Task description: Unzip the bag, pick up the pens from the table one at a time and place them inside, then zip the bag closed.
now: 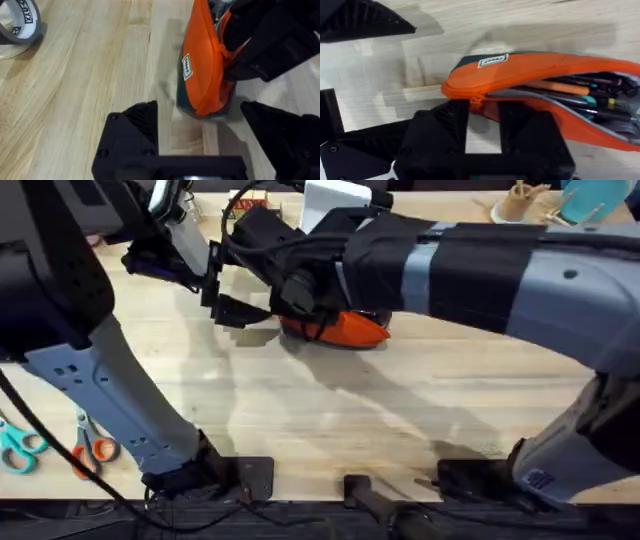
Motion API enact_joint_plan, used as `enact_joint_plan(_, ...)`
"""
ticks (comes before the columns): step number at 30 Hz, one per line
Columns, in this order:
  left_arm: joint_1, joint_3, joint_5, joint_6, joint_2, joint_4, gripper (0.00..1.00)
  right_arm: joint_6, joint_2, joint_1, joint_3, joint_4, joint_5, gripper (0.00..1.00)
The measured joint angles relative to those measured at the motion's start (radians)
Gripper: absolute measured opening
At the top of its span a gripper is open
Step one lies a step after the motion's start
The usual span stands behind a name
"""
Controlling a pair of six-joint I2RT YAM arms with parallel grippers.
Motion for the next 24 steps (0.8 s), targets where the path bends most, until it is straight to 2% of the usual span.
enact_joint_plan(2, 0.000, 0.000, 0.000, 0.000, 0.000, 0.000, 0.992, 0.000, 0.000, 0.000, 0.000, 0.001, 0.000, 0.317)
enact_joint_plan(8, 0.000, 0.000, 0.000, 0.000, 0.000, 0.000, 0.993, -0.003, 0.000, 0.000, 0.000, 0.003, -0.001, 0.048)
enact_joint_plan(24, 0.000, 0.000, 0.000, 0.000, 0.000, 0.000, 0.993, -0.016, 0.000, 0.000, 0.005, -0.024, 0.000, 0.035)
